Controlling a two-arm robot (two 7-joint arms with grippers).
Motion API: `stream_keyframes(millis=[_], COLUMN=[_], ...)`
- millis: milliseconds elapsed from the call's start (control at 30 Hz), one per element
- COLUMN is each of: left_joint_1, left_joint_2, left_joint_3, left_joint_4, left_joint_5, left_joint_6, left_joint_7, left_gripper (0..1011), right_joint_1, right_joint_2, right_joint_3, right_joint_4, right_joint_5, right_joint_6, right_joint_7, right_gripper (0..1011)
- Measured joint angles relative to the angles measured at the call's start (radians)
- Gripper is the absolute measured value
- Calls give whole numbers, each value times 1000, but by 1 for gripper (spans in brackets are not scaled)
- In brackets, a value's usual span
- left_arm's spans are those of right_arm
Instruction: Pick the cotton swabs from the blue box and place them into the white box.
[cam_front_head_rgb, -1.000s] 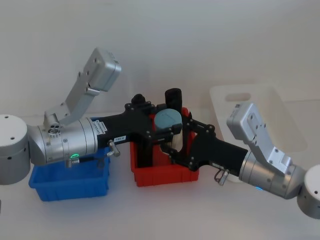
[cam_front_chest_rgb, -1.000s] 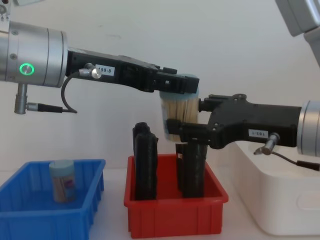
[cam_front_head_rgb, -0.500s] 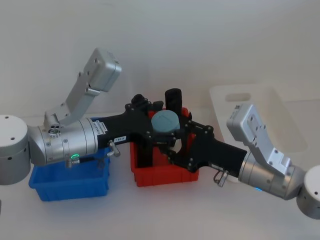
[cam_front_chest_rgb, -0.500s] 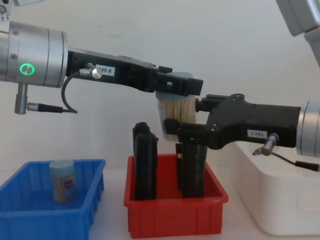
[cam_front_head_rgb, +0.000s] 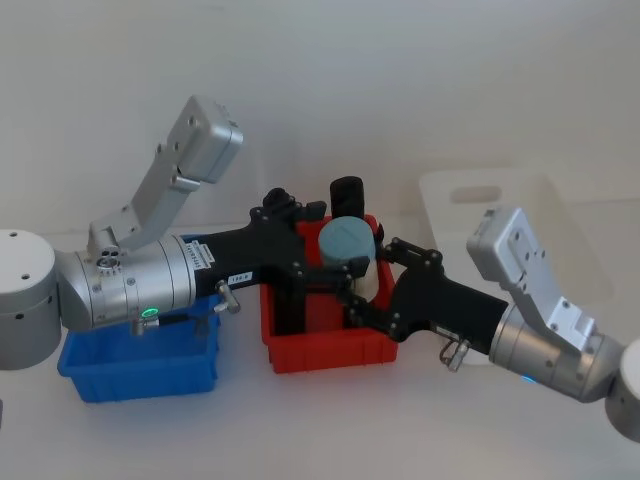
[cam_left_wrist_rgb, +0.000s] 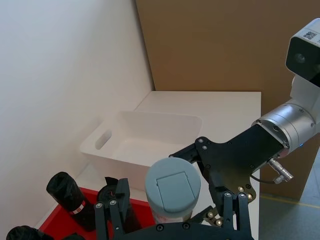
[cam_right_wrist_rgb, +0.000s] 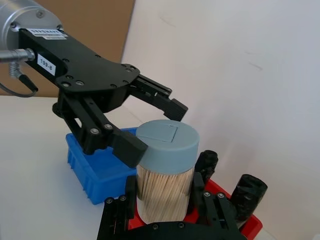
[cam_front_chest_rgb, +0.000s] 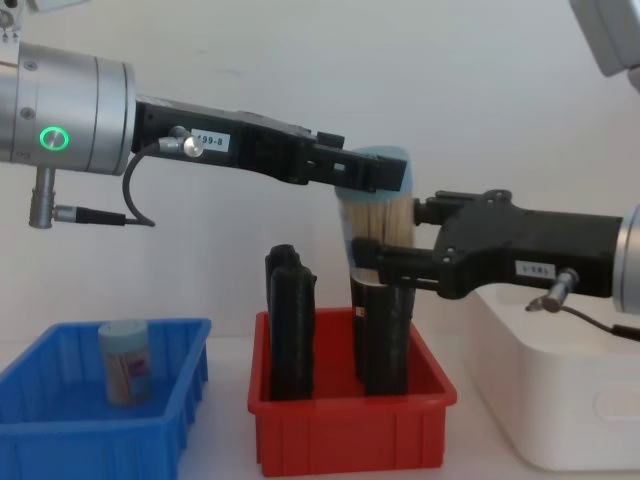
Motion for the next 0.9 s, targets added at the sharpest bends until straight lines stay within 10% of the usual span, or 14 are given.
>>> stream_keyframes(millis=[900], left_joint_1=[0], left_joint_2=[0], left_joint_3=[0], left_joint_4=[0], left_joint_5=[0], left_joint_6=[0], left_joint_7=[0], left_gripper=[1004], right_joint_1=[-52], right_joint_2=[68], right_joint_3=[75], right_joint_4=[4], right_joint_5=[70], right_joint_6=[11], right_joint_7=[-298], right_gripper=[654])
